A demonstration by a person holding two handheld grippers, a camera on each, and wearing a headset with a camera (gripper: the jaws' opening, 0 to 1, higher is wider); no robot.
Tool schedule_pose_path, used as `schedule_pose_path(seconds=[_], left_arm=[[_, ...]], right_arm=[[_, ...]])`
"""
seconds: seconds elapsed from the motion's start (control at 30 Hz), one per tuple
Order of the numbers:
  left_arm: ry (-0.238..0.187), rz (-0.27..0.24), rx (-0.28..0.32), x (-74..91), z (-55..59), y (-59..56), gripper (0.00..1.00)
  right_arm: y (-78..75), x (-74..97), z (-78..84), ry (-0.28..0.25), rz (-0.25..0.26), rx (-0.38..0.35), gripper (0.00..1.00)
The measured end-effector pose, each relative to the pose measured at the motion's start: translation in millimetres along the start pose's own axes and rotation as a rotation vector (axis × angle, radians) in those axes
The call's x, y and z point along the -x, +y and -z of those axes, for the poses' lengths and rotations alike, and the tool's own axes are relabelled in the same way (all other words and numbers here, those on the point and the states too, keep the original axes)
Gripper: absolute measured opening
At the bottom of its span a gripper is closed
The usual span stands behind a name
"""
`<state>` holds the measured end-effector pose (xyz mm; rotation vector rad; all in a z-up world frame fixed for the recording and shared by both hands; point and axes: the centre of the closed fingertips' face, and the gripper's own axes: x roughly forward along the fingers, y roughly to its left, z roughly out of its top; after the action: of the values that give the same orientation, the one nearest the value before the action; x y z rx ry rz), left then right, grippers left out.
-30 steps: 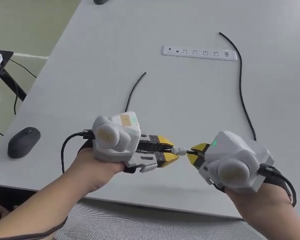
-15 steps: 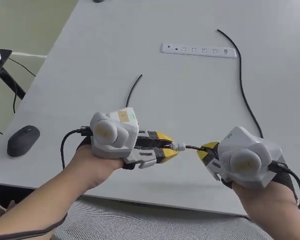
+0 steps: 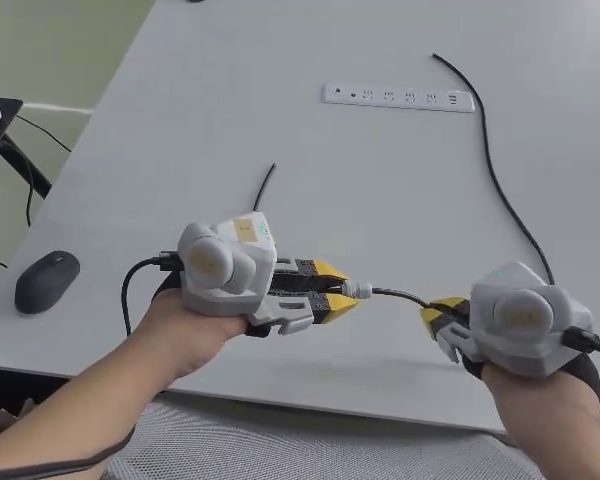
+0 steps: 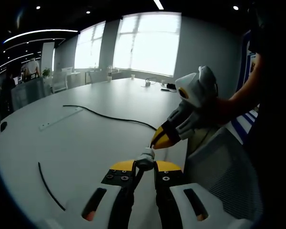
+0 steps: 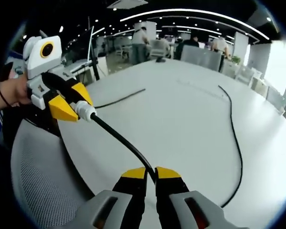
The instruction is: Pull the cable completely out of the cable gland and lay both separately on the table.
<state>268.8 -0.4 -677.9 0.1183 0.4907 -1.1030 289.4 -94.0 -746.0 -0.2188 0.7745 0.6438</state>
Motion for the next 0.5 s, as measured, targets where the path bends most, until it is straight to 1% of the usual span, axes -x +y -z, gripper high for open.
schedule_pose_path(seconds=[0.07, 0.1, 0.17, 0.23, 0.3, 0.5], left_arm=[[-0.001, -0.001, -0.001, 0.3, -0.2, 0.0, 0.15], [0.0, -0.001, -0.003, 0.4, 0.1, 0.2, 0.15], [0.001, -0.002, -0.004, 0.4, 0.7, 0.4, 0.15], [0.002, -0.003, -0.004, 0.4, 1.4, 0.4, 0.15], [0.001, -0.003, -0.002, 0.4, 1.7, 0.3, 0.15], [-0.002, -0.01, -0.002, 1.4, 0.5, 3.0, 0.15]], right_arm=[[-3.4, -1.9, 6.3, 0.008, 0.001, -0.032, 0.01], [-4.5, -4.1, 12.4, 0.017, -0.006, -0.056, 0.01], [-5.5, -5.5, 17.0, 0.022, -0.01, -0.092, 0.01], [-7.3, -6.6, 19.2, 0.023, -0.011, -0.112, 0.01], [-6.4, -6.4, 18.3, 0.02, -0.011, -0.114, 0.01], [-5.1, -6.2, 13.8, 0.008, -0.007, -0.067, 0.01]])
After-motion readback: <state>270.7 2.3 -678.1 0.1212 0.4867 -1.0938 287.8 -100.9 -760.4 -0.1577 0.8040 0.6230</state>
